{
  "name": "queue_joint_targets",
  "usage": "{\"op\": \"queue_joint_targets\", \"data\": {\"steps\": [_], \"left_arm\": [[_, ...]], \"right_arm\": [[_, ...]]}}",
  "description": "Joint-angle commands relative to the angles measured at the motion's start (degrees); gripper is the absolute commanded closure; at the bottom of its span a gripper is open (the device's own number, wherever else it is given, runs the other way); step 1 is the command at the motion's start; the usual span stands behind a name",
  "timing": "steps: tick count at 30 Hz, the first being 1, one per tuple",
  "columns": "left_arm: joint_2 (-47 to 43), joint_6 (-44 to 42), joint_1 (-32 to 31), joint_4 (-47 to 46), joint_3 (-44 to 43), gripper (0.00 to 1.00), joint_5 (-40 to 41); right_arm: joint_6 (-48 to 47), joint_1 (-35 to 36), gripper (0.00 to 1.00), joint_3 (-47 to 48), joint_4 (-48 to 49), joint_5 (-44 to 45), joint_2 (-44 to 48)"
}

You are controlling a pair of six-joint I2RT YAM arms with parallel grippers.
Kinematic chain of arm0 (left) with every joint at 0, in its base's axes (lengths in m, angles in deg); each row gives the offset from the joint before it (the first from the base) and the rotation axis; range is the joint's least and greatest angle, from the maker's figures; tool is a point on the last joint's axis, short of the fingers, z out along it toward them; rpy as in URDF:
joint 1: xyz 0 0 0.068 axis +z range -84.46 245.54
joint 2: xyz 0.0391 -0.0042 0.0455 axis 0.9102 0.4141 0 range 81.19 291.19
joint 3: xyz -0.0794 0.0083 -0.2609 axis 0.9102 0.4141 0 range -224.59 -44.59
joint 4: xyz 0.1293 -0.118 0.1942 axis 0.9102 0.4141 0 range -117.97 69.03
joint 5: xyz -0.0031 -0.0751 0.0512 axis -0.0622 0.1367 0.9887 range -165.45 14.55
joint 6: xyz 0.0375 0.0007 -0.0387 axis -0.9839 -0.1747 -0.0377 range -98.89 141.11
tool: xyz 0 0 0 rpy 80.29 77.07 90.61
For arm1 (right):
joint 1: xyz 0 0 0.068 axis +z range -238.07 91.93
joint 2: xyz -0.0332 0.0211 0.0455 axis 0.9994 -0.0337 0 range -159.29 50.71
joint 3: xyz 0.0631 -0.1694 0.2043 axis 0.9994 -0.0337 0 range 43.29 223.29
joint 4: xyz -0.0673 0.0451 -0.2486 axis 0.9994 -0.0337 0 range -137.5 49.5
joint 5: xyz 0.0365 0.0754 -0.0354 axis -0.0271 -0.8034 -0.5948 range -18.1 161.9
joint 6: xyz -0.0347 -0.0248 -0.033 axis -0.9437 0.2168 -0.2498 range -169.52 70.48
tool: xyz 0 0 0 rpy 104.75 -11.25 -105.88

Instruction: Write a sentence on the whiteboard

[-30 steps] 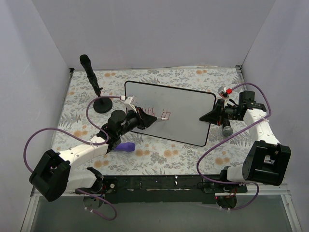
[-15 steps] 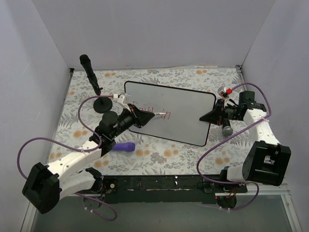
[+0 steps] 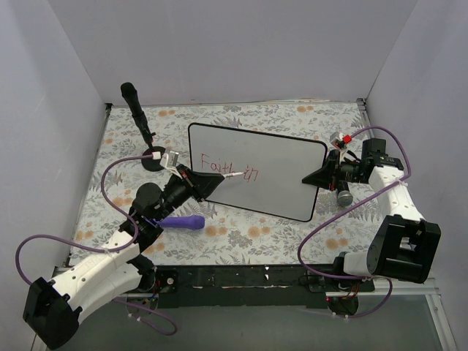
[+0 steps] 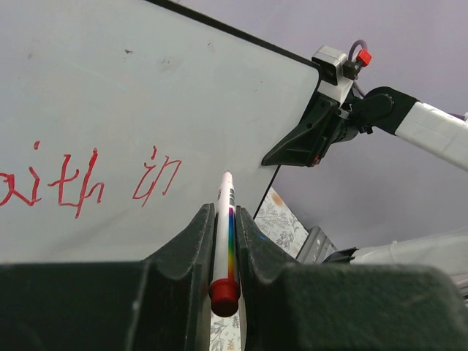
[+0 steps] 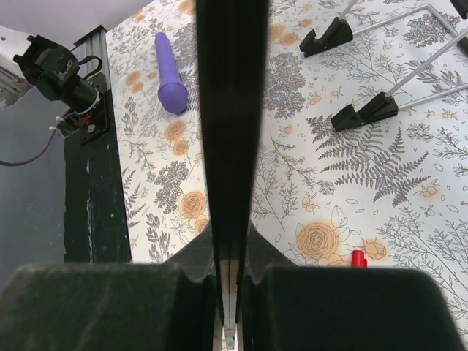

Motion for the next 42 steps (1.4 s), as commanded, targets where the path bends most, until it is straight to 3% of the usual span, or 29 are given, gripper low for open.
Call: {"op": "queue_joint_targets", "data": {"steps": [1,42], "left_arm": [[-2.54,1.32,0.3,1.07,1.62,1.0,1.99],[-3.6,-1.14,0.3,-1.3,2.15,1.0,1.56]], "right_arm": [[-1.39,0.29,0.99,0.09,1.02,1.77,1.45],[-2.18,0.47,0.99,0.44,-0.92,2.2,0.4]]}}
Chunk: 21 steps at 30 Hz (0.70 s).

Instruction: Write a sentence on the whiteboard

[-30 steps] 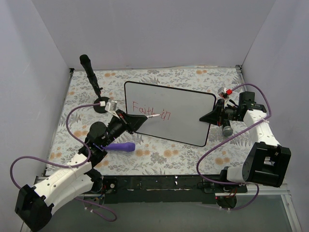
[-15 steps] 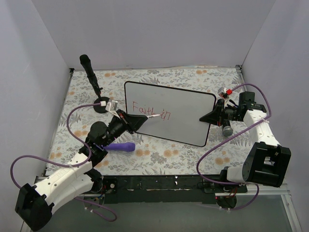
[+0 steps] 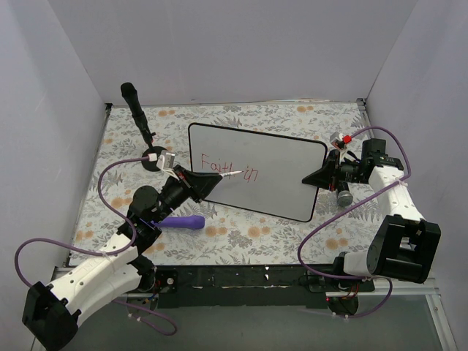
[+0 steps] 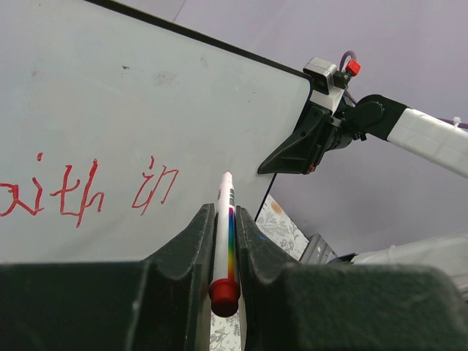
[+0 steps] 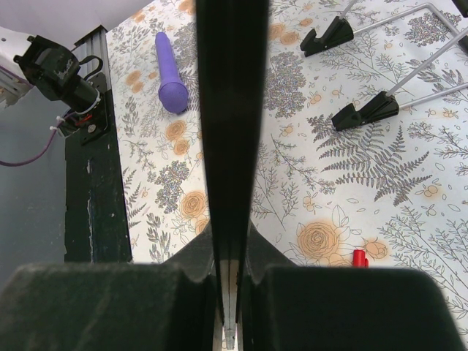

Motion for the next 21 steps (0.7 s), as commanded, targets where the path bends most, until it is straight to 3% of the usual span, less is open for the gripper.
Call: {"op": "queue_joint_targets", "data": {"steps": [1,12,21], "left_arm": [[-0.53,-1.12,0.3,-0.73,0.42,1.0,0.42],[2.1,-3.14,-0.58,-0.73,-0.72,1.0,0.15],[8.42,-5.77,-6.9,-0.73,-4.14,1.0,5.33]], "right_arm": [[-1.87,0.45,0.99,0.48,-0.61,2.2,0.42],[-1.78,0.8,0.99,0.57,-0.7,1.94,0.24],[-1.43,0.89,0.99,0.04,0.27,1.24,0.68]]}}
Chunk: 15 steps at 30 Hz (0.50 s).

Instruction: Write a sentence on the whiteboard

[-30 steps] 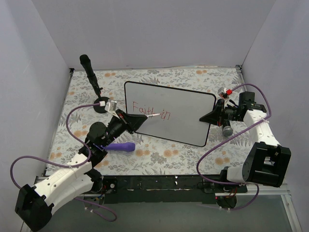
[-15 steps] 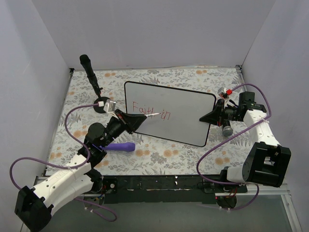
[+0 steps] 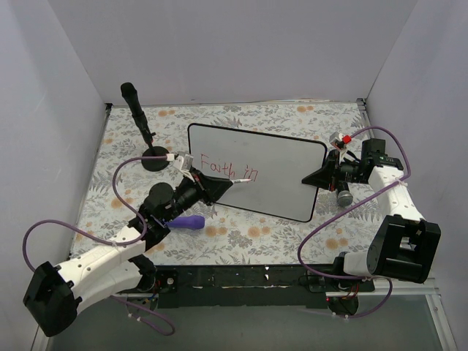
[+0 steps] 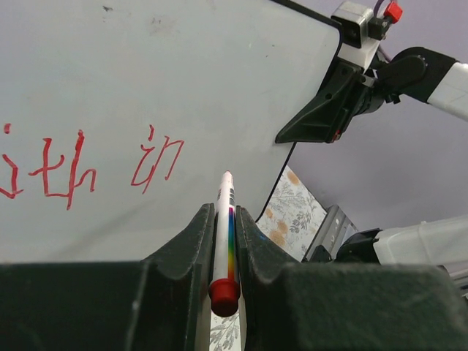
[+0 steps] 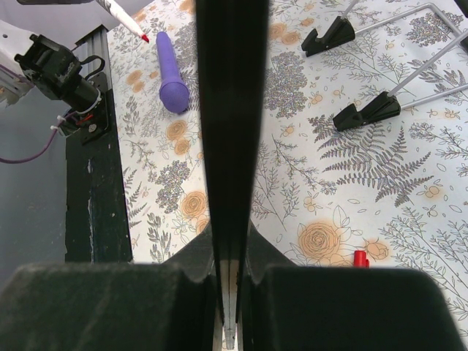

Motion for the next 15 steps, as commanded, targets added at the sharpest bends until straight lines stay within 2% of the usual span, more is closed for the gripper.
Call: {"op": "queue_joint_targets", "data": {"steps": [1,6,15], "left_arm": [[2.79,-3.04,-3.12,-0.38,-3.93,1.0,4.35],[5.95,-4.01,-6.46,-1.69,-5.24,1.0,10.31],[14.57,-5.51,-9.1,-5.03,-8.32,1.0,15.07]], "right_arm": [[-0.93,0.73,0.99,0.04,0.68,1.17,0.77],[-0.75,0.82,0.99,0.39,0.42,1.08,0.68],[0.39,0.73,0.99,-0.05,1.83,1.35,0.86]]}}
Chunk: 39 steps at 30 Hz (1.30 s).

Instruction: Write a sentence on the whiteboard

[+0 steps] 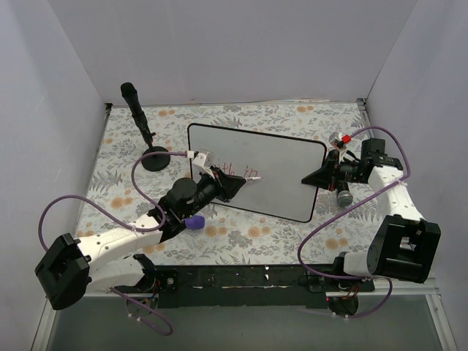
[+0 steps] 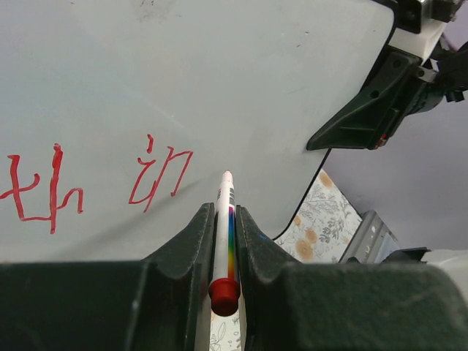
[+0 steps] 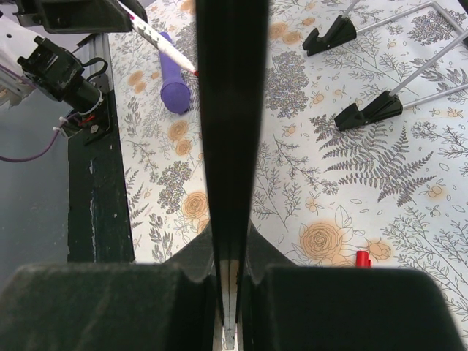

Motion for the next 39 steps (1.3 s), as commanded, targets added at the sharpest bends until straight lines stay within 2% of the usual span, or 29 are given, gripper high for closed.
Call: {"op": "queue_joint_targets", "data": {"steps": [1,21,39], "left_arm": [[1.7,-1.88,-0.91,-2.77,-2.73,1.0,4.7],[5.65,-1.7,-1.35,-6.37,-3.08,1.0,5.32],[6.1,-1.35,-1.35,-3.56,-0.71,1.0,5.23]], "right_arm": [[-0.5,0.6,0.99,-0.07,1.37,1.26,0.95],[-0.5,0.51,0.99,-0.24,1.64,1.35,0.86],[-0.5,0.6,0.99,-0.24,1.55,1.44,1.12]]}}
